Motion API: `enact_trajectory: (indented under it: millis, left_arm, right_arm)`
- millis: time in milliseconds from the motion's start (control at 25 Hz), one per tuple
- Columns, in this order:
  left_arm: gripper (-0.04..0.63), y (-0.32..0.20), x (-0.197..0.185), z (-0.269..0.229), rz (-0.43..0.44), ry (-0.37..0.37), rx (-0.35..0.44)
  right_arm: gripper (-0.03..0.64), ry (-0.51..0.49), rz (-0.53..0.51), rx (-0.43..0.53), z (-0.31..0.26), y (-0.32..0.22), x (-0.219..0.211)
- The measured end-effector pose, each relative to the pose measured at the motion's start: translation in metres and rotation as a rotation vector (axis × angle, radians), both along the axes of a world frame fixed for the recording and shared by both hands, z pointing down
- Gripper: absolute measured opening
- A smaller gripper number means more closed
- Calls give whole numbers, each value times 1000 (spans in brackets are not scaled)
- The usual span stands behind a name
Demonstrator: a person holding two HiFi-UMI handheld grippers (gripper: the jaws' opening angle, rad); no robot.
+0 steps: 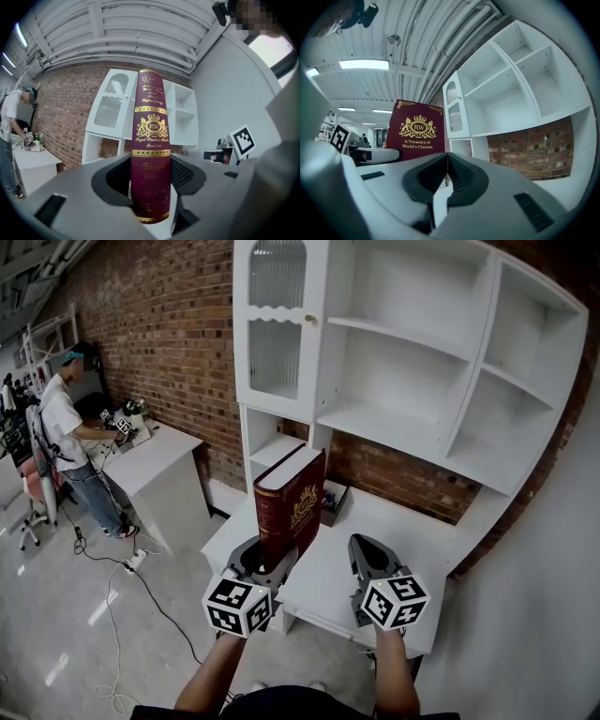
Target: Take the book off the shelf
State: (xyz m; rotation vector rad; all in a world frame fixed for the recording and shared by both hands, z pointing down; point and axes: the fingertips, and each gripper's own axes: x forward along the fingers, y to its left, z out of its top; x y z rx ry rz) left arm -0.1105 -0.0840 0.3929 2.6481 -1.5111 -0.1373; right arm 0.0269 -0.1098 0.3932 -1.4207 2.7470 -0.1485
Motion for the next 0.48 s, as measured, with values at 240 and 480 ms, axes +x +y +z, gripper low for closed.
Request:
enact_trajectory:
  millis: [240,480]
  left_arm:
    - [230,8,-3,2,1,7,-6]
    - [230,12,-4,1,1,12,-4]
  right_arm:
    - [20,5,-5,1,-1,8,-5]
    - [20,7,-6,0,-2,11,-7]
